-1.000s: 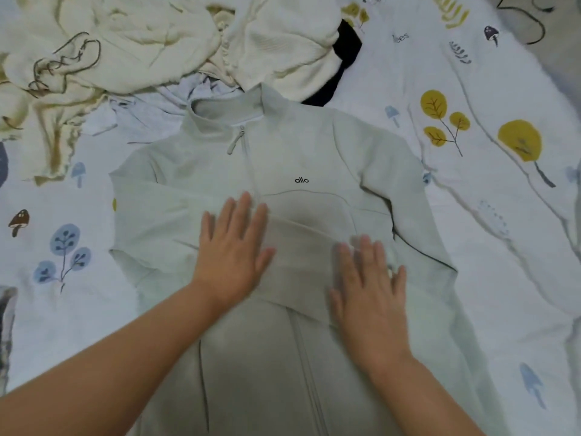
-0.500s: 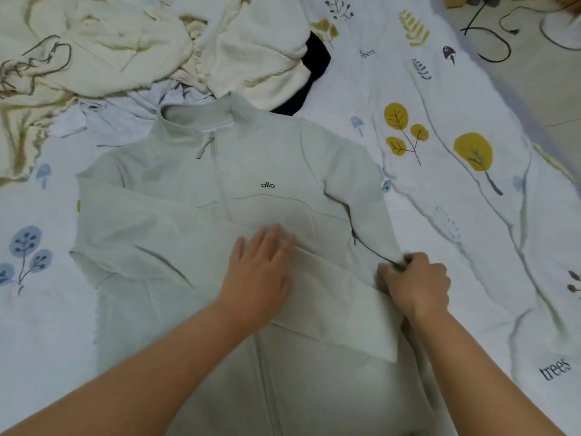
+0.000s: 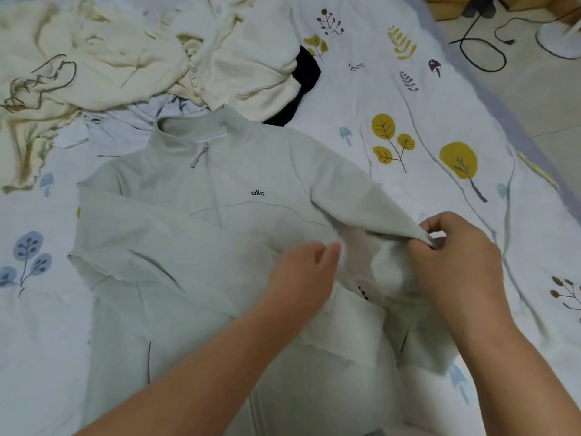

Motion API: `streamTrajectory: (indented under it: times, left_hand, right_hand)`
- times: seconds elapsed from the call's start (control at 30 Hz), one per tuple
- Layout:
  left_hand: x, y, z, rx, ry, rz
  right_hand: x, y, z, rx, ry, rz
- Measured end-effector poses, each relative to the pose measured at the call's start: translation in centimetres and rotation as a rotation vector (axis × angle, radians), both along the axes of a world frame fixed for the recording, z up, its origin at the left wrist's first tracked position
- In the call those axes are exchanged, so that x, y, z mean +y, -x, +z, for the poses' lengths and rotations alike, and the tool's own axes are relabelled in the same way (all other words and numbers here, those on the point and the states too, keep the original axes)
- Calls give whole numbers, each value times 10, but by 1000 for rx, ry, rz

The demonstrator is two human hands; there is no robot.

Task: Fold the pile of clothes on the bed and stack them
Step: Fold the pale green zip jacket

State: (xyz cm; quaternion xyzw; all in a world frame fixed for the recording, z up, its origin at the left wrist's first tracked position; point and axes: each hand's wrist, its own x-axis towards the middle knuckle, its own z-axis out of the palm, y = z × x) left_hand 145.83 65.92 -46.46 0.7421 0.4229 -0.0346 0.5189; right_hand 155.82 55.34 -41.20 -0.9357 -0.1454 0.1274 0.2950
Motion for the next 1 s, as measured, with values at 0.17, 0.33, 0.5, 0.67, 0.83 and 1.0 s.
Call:
streamTrajectory:
  times: [0.17,0.33,0.5,0.67,0.83,1.0]
  left_hand:
    - [10,-14,39,-141,587,185]
    - [50,22,16,-72,272,348]
    - [69,69,-30,181,-22,385]
    - [53,90,-45,349,-203,333]
    - [20,93,-45,290,-157,196]
    - [30,100,-42,223,-134,15]
  right_hand:
    - [24,39,24,69,-90,208]
    - [33,74,-6,302,-52,338]
    - [25,88,-68,78,457,606]
    - [19,85,-88,-228,496,677]
    - [26,91,-67,-316,390,659]
    - [35,124,-33,-320,253,745]
